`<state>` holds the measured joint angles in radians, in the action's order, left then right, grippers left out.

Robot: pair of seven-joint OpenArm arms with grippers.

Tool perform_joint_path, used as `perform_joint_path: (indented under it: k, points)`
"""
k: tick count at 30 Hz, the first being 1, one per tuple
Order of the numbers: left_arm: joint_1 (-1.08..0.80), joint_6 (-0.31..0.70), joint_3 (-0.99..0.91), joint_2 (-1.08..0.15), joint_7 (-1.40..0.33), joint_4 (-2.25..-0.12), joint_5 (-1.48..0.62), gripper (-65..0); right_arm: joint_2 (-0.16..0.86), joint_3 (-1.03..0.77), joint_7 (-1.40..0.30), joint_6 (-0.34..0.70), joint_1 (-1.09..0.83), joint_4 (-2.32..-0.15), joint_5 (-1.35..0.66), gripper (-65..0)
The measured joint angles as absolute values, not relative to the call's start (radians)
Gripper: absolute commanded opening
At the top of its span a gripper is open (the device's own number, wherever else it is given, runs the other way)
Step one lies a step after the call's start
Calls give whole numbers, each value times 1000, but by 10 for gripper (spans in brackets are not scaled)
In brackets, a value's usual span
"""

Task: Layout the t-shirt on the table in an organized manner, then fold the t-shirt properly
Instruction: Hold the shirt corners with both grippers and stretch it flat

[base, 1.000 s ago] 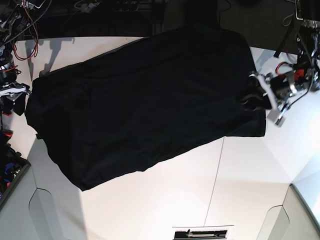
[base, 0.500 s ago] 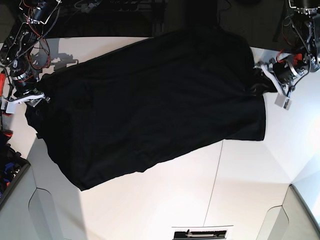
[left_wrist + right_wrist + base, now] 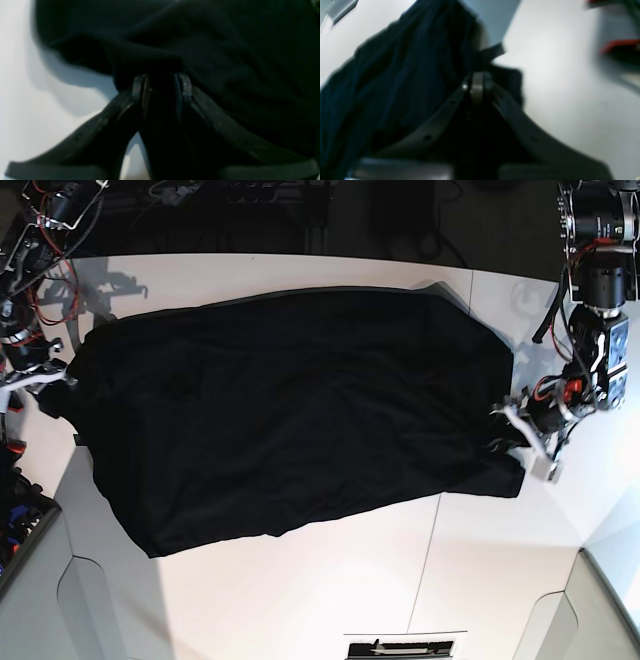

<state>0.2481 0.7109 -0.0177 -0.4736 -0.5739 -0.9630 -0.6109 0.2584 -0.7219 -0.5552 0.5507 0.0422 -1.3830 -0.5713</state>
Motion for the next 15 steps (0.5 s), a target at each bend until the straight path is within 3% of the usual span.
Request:
perform_joint_path:
  k: [12,15]
  points:
    - [457,632,78,-476,-624,-851,-476,-470,285,-900,-738,565,-164,-1637,-812,-650]
    - [451,681,79,-515,-697,-850,-626,-470,277,-911,-742,564,-229,-1649,-842,-650]
